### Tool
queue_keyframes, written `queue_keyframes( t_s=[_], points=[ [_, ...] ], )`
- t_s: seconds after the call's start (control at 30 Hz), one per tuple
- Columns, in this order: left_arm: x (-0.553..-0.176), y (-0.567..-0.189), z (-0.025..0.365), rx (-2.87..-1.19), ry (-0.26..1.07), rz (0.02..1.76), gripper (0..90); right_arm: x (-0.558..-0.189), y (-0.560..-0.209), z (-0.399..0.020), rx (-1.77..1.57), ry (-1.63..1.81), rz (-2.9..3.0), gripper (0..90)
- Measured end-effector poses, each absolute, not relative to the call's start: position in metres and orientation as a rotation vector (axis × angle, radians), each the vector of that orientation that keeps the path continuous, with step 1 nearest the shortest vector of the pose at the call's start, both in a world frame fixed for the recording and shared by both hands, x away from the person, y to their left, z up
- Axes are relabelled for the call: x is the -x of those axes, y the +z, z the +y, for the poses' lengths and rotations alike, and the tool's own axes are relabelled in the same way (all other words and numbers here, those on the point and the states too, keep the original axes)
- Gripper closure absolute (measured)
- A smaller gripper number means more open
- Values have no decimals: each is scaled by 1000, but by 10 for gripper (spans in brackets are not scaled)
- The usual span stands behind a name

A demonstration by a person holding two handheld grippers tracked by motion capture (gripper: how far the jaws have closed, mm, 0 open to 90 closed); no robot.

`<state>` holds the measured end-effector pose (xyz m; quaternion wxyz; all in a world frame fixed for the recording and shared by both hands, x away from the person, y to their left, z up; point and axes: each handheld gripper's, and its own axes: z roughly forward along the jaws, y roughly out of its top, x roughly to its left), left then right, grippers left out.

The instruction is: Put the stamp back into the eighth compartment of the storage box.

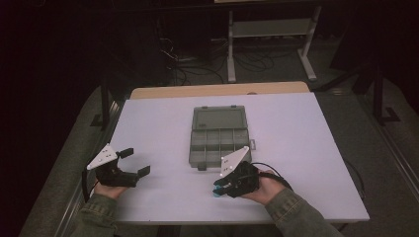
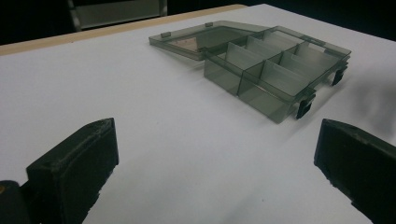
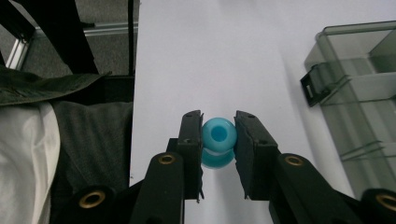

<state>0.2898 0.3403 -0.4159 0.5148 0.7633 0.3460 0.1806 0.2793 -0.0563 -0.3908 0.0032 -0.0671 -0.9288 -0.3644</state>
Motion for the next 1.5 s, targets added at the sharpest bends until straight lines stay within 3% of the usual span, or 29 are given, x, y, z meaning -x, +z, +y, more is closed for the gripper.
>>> queue_keyframes(
  t_s=[1.5],
  points=[
    [-290,-417,339,-1841,431,829,0,-317,-359,-89,380,-1194,-2939,712]
  ],
)
